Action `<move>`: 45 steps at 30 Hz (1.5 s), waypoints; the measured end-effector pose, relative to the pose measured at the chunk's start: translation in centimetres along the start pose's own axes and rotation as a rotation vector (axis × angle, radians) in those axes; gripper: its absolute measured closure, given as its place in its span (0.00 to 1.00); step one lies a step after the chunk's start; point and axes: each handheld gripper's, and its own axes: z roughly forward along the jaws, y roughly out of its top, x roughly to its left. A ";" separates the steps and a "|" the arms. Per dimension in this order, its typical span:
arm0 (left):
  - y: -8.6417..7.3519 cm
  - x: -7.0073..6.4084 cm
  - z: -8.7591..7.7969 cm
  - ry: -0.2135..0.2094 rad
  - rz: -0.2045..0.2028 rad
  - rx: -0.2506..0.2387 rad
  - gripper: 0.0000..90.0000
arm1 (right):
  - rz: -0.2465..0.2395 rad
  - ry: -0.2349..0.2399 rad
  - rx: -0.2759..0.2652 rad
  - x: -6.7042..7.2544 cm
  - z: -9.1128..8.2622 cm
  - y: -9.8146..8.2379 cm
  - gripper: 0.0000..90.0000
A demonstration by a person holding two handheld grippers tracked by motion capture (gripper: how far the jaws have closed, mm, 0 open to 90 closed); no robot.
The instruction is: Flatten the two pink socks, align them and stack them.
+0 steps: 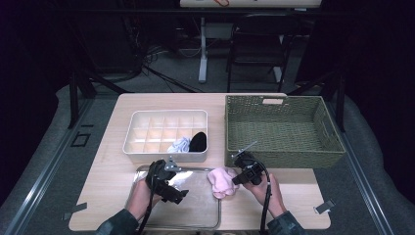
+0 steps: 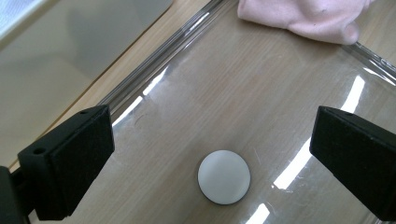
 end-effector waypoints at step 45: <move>2.1 -3.5 2.9 -0.097 0.005 -0.010 0.00 | -0.082 0.194 -0.093 3.6 0.0 1.3 0.81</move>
